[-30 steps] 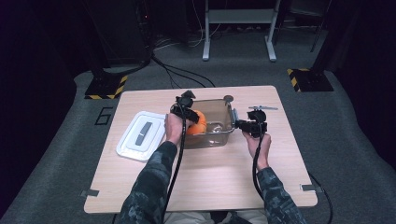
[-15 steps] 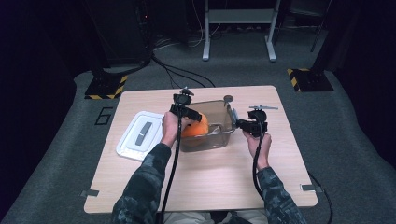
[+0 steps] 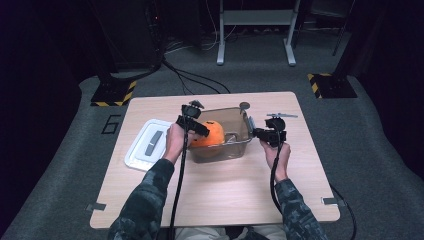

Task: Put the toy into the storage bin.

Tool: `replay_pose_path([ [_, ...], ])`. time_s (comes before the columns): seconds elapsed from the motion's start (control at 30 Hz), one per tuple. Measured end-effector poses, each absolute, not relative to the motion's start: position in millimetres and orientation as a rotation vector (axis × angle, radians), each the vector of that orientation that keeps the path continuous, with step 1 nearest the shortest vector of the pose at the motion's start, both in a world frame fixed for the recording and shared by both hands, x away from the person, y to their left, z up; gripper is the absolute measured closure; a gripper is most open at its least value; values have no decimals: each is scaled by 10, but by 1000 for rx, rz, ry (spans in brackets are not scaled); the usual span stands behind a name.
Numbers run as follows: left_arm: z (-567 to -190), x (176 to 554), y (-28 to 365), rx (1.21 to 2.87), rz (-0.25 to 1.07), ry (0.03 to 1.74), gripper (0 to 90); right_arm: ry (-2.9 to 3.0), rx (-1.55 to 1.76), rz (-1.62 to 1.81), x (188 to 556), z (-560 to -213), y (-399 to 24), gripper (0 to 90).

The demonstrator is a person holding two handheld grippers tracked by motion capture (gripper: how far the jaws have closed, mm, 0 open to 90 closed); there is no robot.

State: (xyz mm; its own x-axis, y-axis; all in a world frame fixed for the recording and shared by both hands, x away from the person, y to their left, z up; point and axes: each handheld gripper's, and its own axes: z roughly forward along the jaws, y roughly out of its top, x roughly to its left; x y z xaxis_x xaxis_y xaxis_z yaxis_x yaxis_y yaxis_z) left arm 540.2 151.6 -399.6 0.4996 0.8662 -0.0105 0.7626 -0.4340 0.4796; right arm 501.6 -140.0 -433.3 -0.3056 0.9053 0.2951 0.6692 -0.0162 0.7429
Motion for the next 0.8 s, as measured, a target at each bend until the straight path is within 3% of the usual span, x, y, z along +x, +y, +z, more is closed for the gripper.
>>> replay_pose_path([
  [0.2,-4026,5372,1496,2338,361,1326,252,1982,1655,1225,5017,-4334,-1396,799],
  [0.8,-3620,5136,1746,2060,384,1227,97,1986,1635,1257,5016,-4294,-1429,731],
])
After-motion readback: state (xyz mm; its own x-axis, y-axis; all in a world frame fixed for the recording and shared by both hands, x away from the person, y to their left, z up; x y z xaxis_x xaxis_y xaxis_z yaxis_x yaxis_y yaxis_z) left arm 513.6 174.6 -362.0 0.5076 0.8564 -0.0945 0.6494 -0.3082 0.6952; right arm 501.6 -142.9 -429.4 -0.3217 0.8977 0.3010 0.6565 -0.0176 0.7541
